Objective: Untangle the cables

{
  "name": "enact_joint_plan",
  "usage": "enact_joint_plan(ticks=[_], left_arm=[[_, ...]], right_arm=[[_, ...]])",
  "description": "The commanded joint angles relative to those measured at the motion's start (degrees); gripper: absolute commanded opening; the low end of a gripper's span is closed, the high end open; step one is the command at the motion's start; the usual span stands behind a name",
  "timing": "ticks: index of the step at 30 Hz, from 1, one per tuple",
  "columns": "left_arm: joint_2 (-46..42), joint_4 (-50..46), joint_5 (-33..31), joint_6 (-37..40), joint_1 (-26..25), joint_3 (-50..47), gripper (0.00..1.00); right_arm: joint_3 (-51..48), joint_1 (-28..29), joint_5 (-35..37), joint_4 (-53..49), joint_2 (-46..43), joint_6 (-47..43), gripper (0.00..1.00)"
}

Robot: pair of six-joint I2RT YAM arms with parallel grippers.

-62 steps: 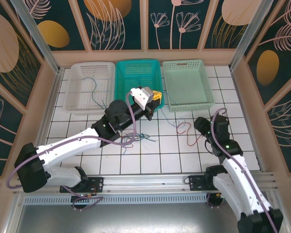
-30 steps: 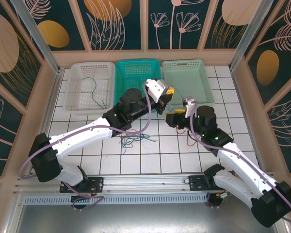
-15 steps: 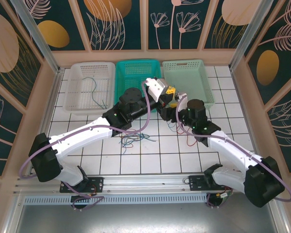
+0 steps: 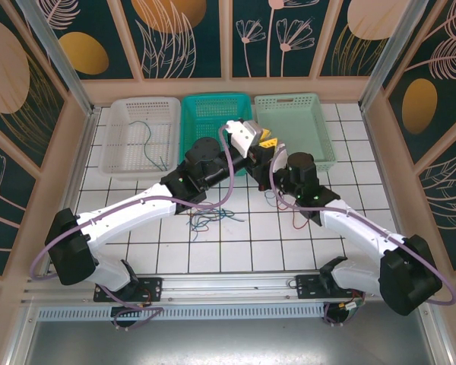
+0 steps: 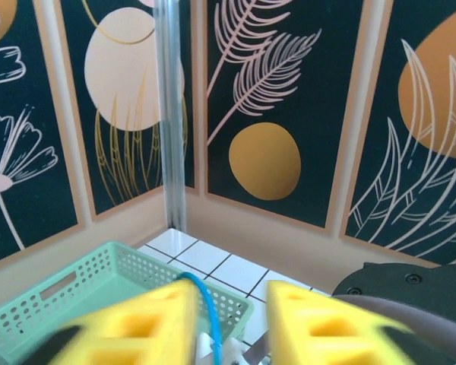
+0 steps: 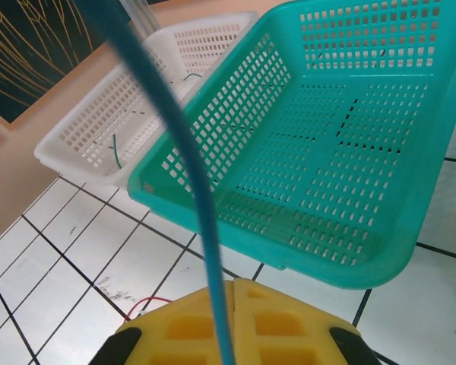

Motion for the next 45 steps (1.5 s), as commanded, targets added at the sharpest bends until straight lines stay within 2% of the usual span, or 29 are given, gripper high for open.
enact_joint_plan(ticks=[1, 2, 4, 8, 11, 15, 19, 21, 25, 30, 32, 38, 42, 45], left_arm=[[-1.8, 2.2, -5.3, 1.2, 0.1, -0.3, 0.81], [-2.7, 2.3, -6.7, 1.8, 0.2, -1.2, 0.98], [-4.8, 2.9, -10.4, 2.9, 0.1, -3.6, 0.99], [-10.4, 3.8, -17.7, 5.3, 0.1, -9.4, 0.99], [-13.7, 3.3, -18.2, 5.6, 0.2, -13.4, 0.99], [-13.8, 2.7, -16.0, 3.4, 0.2, -18.6, 0.96], [-9.6, 1.4, -9.9, 0.1, 0.2, -19.2, 0.74], [-7.2, 0.4, -8.4, -2.5, 0.1, -17.8, 0.68], [-4.6, 5.9, -3.4, -6.3, 0.1, -19.0, 0.72], [0.6, 4.7, 2.3, -5.9, 0.1, -16.1, 0.68], [1.3, 7.5, 5.2, -5.7, 0.1, -16.5, 0.69], [4.4, 12.0, 7.3, -8.3, 0.2, -15.7, 0.72], [4.1, 19.4, 1.8, -11.0, 0.1, -18.1, 0.72], [4.7, 21.8, 3.0, -9.2, 0.2, -17.1, 0.69]], right_arm=[[4.3, -0.3, -1.6, -1.9, -0.5, 2.9, 0.0], [5.3, -0.3, -1.9, -3.2, -0.7, 3.6, 0.0], [6.9, -0.3, -1.8, -5.5, -1.6, 4.8, 0.0], [8.8, -4.7, -3.2, -7.6, -3.9, 7.8, 0.0], [9.4, -8.5, -6.5, -8.0, -5.0, 11.7, 0.0], [9.7, -11.2, -8.4, -8.2, -5.9, 15.8, 0.0], [9.9, -11.4, -10.6, -7.4, -6.9, 16.7, 0.0], [10.3, -11.5, -9.9, -8.3, -7.3, 16.4, 0.0], [9.9, -11.7, -9.0, -8.5, -8.7, 16.7, 0.0], [10.0, -11.8, -9.1, -8.5, -9.8, 17.7, 0.0], [10.2, -11.8, -9.3, -8.7, -9.7, 17.9, 0.0], [10.2, -11.9, -8.8, -8.1, -10.3, 18.7, 0.0], [10.1, -11.9, -9.2, -7.8, -10.0, 19.5, 0.0], [9.5, -11.9, -9.6, -6.9, -10.0, 20.5, 0.0]])
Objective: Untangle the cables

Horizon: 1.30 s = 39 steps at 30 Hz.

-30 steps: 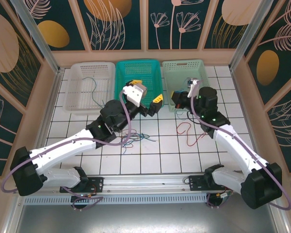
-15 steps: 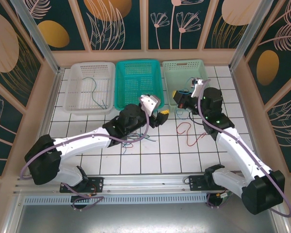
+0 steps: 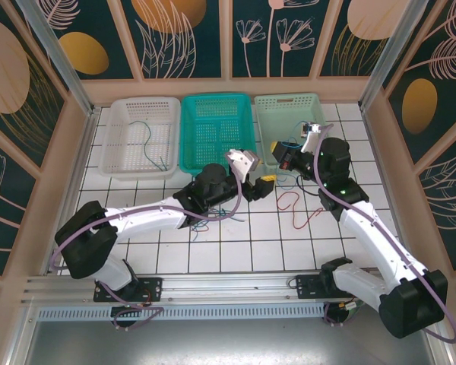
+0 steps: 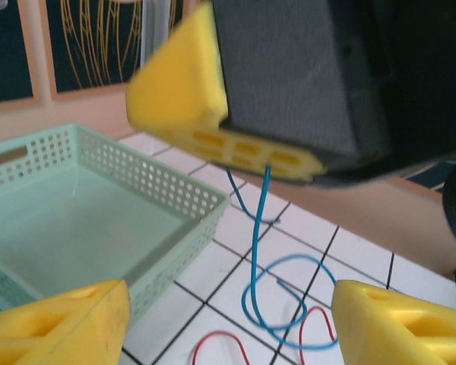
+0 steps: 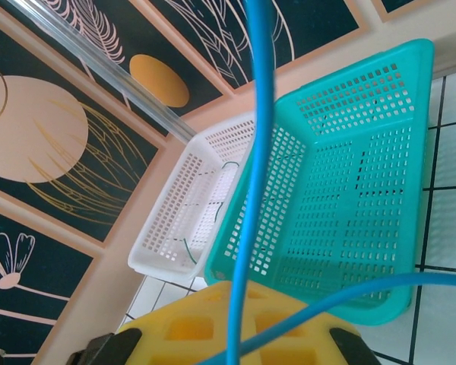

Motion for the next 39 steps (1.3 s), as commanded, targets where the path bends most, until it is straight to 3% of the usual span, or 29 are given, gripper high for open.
enact_joint_plan(ticks=[1, 7, 16, 20, 34, 39], left_arm=[[1.1, 6.8, 0.2, 0.3, 0.2, 2.0, 0.68], [6.8, 7.7, 2.2, 1.9, 0.2, 7.8, 0.6], [13.3, 10.0, 7.1, 1.7, 0.2, 11.9, 0.23], [15.2, 8.8, 9.2, 0.7, 0.2, 11.6, 0.14], [15.1, 7.5, 11.2, -1.6, 0.3, 8.4, 0.05], [15.0, 6.3, 12.0, -4.0, 0.2, 5.0, 0.05]], right_arm=[[1.1, -0.5, -1.4, 2.0, -1.1, 2.0, 0.0], [0.7, -0.5, -3.3, 3.9, -1.6, 4.2, 0.0], [1.1, -0.5, -4.7, 3.9, -2.3, 4.9, 0.0], [3.0, -0.8, -4.3, 2.2, -2.3, 3.9, 0.0], [7.2, -1.7, -2.5, -1.6, -2.0, 2.3, 0.0], [10.0, -5.2, 0.1, -5.8, -1.5, 0.7, 0.0]])
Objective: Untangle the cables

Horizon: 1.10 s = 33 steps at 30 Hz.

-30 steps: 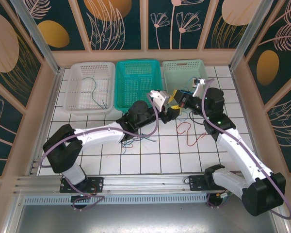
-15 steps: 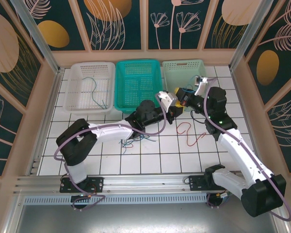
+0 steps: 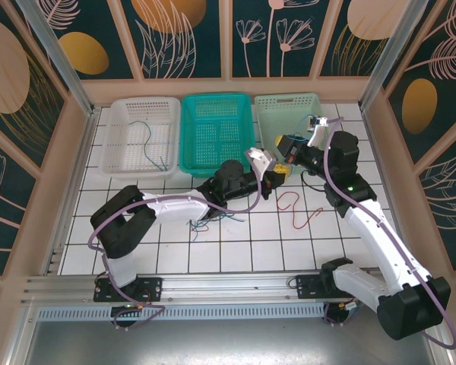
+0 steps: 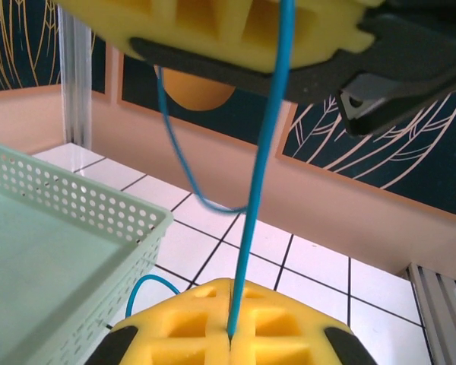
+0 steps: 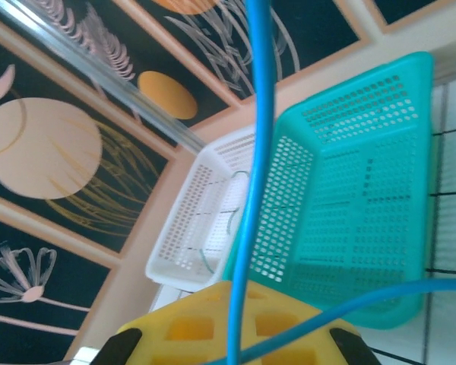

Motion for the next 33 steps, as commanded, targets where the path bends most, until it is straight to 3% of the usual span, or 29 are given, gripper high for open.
enact_joint_plan(ticks=[1, 5, 12, 20, 24, 27, 33], left_arm=[[-0.1, -3.6, 2.0, -2.9, 0.2, -3.3, 0.06], [-0.3, -4.6, 3.1, -4.3, 0.3, -5.5, 0.08], [-2.3, -4.7, 2.9, -5.0, 0.2, -6.9, 0.17], [-2.8, -6.1, 0.3, -4.4, 0.2, -8.0, 0.17], [-5.9, -4.5, -5.8, -3.4, 0.2, -9.6, 0.3], [-10.1, -0.7, -9.2, -4.0, 0.2, -11.5, 0.47], [-11.3, 2.7, -9.4, -7.7, 0.4, -10.5, 0.68]], right_arm=[[5.0, -3.3, 1.7, 0.4, -0.6, -1.3, 0.0], [6.9, -6.6, 0.7, -0.9, 1.1, -1.6, 0.0], [7.4, -7.2, 1.2, -2.1, 2.8, -2.3, 0.0], [8.4, -7.8, 0.4, -3.5, 1.1, -1.4, 0.0], [7.7, -7.8, 0.3, -3.3, 0.3, -0.9, 0.0], [6.8, -7.9, -1.2, -2.1, -0.1, 0.4, 0.0], [4.6, -7.7, -2.3, -0.2, -0.7, 1.1, 0.0]])
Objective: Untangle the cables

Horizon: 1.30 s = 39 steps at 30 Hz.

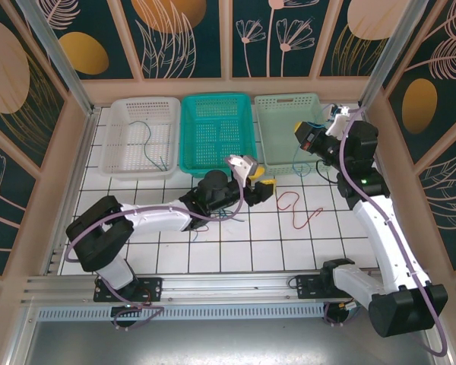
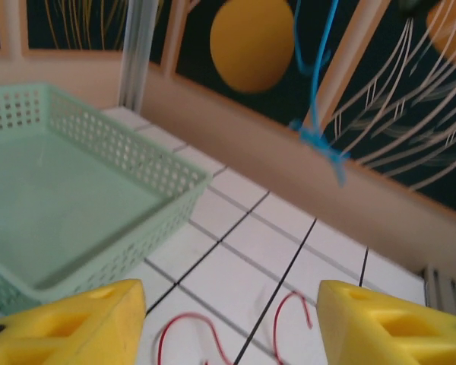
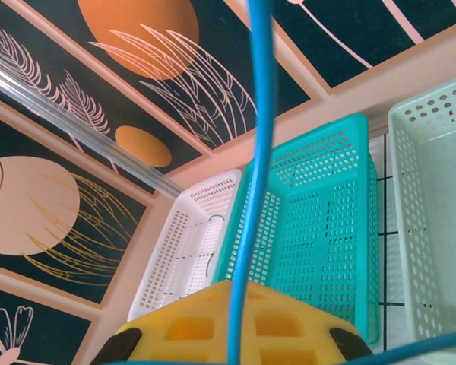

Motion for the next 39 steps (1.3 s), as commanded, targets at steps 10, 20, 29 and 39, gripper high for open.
enact_joint_plan(ticks=[10, 20, 29, 39], left_arm=[[6.6, 15.9, 12.7, -15.4, 5.1, 4.2, 0.68], [6.0, -0.5, 15.1, -0.4, 5.1, 15.3, 0.77], [8.4, -6.0, 18.3, 3.5, 5.2, 20.6, 0.71], [11.4, -9.4, 18.8, 3.4, 5.2, 24.6, 0.49]], right_arm=[[-3.4, 0.1, -3.6, 5.7, -2.3, 1.7, 0.0], [-2.4, 1.6, -3.7, 2.8, -0.7, -1.2, 0.0], [-1.7, 3.7, -3.3, 2.1, 0.7, -1.4, 0.0], [-1.0, 5.0, -2.8, 2.1, 0.7, -0.5, 0.0]])
